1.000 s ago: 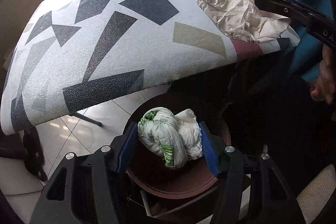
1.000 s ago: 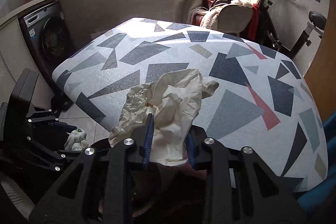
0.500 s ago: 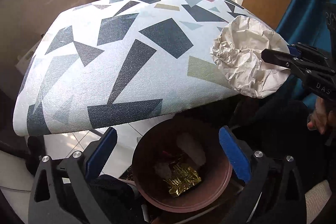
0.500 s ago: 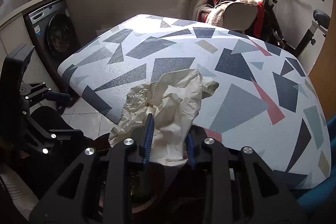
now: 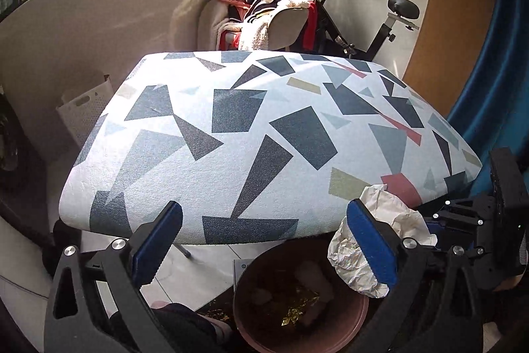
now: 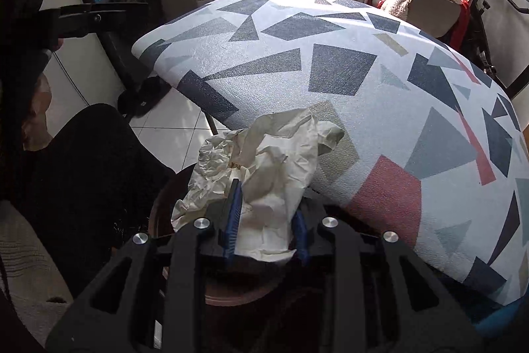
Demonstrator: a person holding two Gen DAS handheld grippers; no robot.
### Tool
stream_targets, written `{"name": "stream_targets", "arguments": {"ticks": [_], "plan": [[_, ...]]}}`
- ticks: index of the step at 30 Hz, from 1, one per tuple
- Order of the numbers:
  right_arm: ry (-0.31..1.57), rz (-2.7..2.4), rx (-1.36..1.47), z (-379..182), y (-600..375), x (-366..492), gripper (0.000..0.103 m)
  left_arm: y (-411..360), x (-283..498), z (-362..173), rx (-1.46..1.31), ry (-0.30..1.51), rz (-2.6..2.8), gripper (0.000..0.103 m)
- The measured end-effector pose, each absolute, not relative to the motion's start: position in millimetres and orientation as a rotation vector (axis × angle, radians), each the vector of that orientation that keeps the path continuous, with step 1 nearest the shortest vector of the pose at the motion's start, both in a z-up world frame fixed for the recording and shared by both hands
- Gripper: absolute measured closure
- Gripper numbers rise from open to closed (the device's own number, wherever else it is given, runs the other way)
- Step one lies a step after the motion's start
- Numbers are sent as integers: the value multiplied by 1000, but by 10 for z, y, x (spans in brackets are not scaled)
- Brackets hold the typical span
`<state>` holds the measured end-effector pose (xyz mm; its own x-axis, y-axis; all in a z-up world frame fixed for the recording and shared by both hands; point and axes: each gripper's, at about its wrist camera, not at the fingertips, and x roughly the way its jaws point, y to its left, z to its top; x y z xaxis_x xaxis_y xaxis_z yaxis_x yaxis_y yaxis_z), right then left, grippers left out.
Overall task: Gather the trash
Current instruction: 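Lower the wrapper and tissue into the brown bin with both tools, then open both tools and lift them away from the bin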
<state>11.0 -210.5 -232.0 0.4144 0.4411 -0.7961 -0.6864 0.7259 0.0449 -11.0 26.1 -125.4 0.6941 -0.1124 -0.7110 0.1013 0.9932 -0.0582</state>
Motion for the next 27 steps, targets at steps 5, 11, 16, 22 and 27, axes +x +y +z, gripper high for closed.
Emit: {"name": "stream_targets", "arguments": {"ticks": [5,11,16,22,27], "plan": [[944,745,-314,-2463,-1991,81,72,333,-142,-1217,-51,766,-96,6],[977,761,-327,-2556,-1908,63,71,358,-166,-1169,-28,738,-45,6],[994,775,-339,-2607,-1856,47,70,398,-186,-1159,-54,726,-60,6],[1005,780,-340,-2639,-1827,49,58,378,-178,-1196,-47,735,-61,6],[973,738,-333,-2586,-1860,73,25,412,-171,-1207,-63,738,-52,6]]}}
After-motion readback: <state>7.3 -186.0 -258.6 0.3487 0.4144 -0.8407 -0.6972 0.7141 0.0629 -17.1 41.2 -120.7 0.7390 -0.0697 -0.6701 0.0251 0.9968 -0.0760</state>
